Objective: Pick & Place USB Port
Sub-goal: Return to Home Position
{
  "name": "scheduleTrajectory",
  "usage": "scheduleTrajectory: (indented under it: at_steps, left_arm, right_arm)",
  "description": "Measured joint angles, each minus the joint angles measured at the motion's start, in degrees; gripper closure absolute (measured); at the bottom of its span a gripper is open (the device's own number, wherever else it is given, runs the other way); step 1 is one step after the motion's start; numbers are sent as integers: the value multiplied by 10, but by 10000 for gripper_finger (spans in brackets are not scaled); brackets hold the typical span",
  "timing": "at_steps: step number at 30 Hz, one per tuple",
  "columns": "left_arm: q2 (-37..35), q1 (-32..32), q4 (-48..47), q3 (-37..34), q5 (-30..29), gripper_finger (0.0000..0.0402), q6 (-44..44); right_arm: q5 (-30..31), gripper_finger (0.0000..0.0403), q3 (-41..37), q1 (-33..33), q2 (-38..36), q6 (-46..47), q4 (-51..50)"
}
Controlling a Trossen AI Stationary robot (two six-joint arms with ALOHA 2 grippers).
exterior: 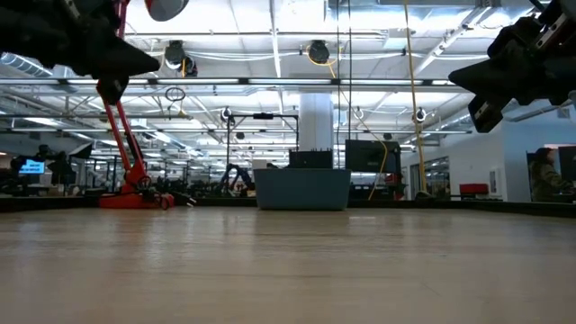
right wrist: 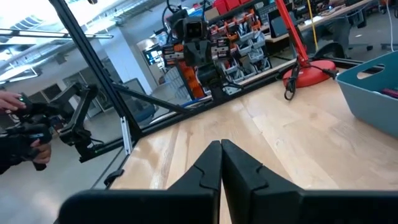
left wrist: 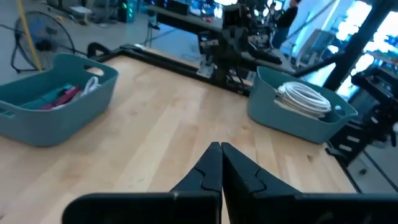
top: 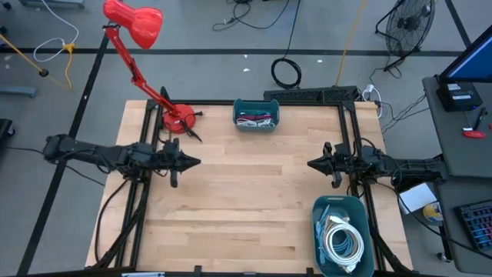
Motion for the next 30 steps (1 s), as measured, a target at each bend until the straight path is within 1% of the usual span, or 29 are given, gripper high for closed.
scheduleTrajectory:
  at_steps: [7,16,23,28,30]
  left_arm:
    - [-80,16,0,-49,0,401,10]
    - [-159,19,-4,-81,12,400,36]
    - [-215,35,-80,-82,56,401,47]
    - [-258,56,-158,-83,52,400,52]
    - [-273,65,-164,-83,53,400,56]
  right_arm:
    - [0,403,0,0,0,0,0]
    - [0,403,0,0,0,0,0]
    - [0,403,0,0,0,0,0]
    - [0,403,0,0,0,0,0]
    - [0,403,0,0,0,0,0]
